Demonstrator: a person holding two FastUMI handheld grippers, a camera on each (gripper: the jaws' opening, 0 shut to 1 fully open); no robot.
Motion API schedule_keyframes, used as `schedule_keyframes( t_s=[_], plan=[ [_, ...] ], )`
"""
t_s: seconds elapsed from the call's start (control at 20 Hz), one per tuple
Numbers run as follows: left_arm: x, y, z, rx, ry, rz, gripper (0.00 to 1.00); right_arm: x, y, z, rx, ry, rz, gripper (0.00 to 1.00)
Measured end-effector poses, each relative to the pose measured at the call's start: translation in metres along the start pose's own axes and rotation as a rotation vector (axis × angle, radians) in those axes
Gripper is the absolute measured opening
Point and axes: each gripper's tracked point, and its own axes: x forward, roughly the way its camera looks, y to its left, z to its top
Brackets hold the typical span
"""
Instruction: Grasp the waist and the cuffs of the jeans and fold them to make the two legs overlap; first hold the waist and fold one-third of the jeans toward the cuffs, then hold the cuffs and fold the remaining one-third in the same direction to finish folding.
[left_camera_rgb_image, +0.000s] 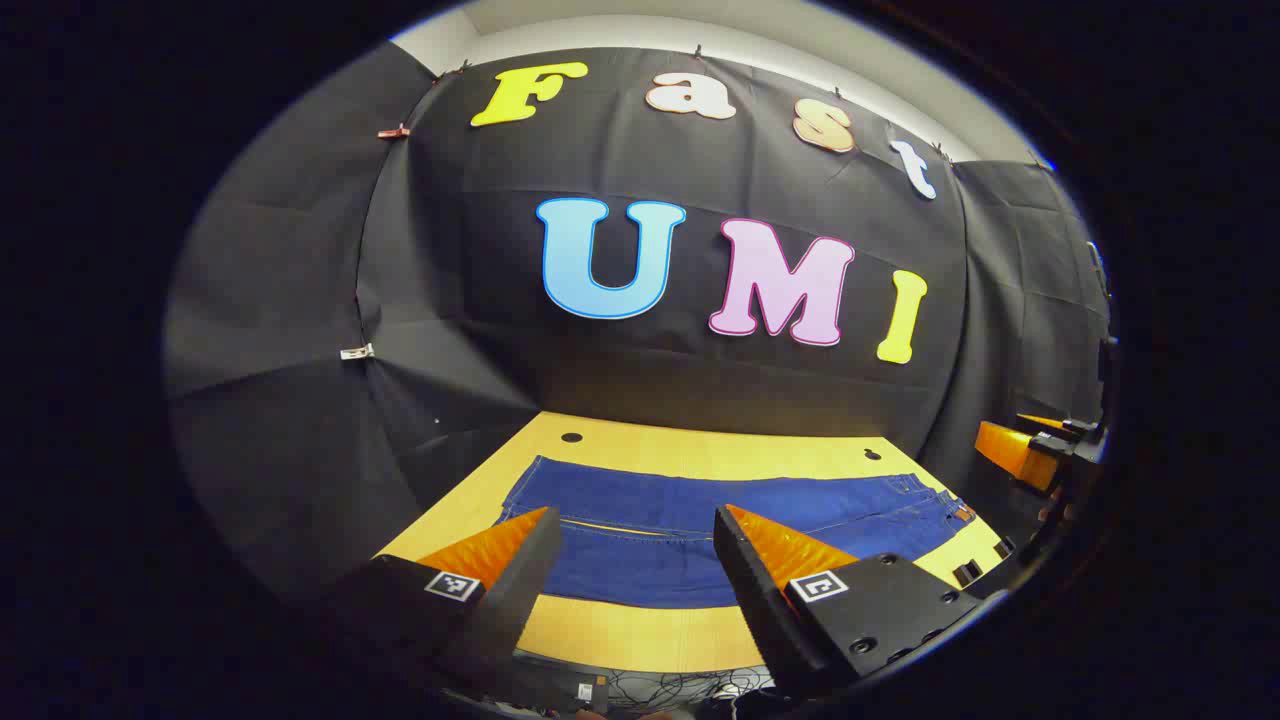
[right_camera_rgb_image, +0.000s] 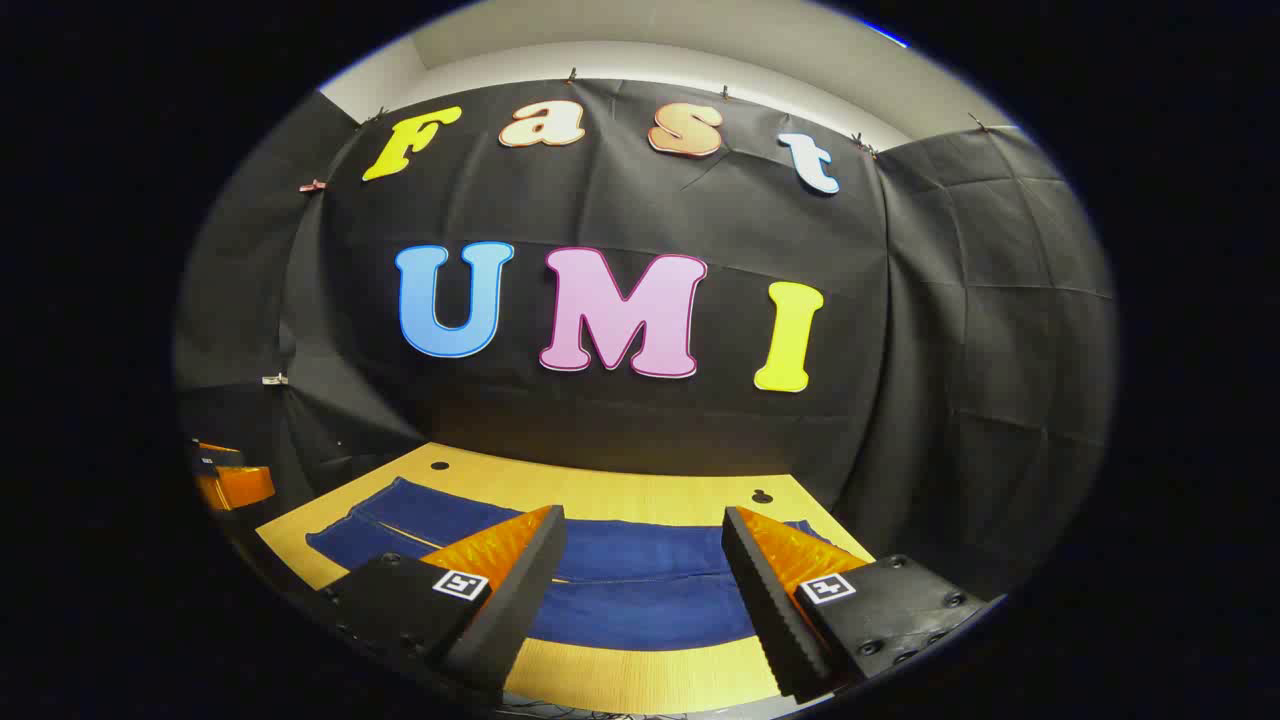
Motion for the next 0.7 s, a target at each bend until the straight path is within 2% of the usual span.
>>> schedule_keyframes(
  t_s=[0.3,0.7],
  plan=[
    [0.01,0.016,-0.006,0.047,0.004,0.003,0.96,-0.004,0.002,-0.011,0.005,0.022,-0.013,0.96],
    [0.03,0.072,-0.023,0.104,0.042,0.067,0.96,-0.001,-0.013,-0.021,0.012,0.061,-0.072,0.96]
  ],
)
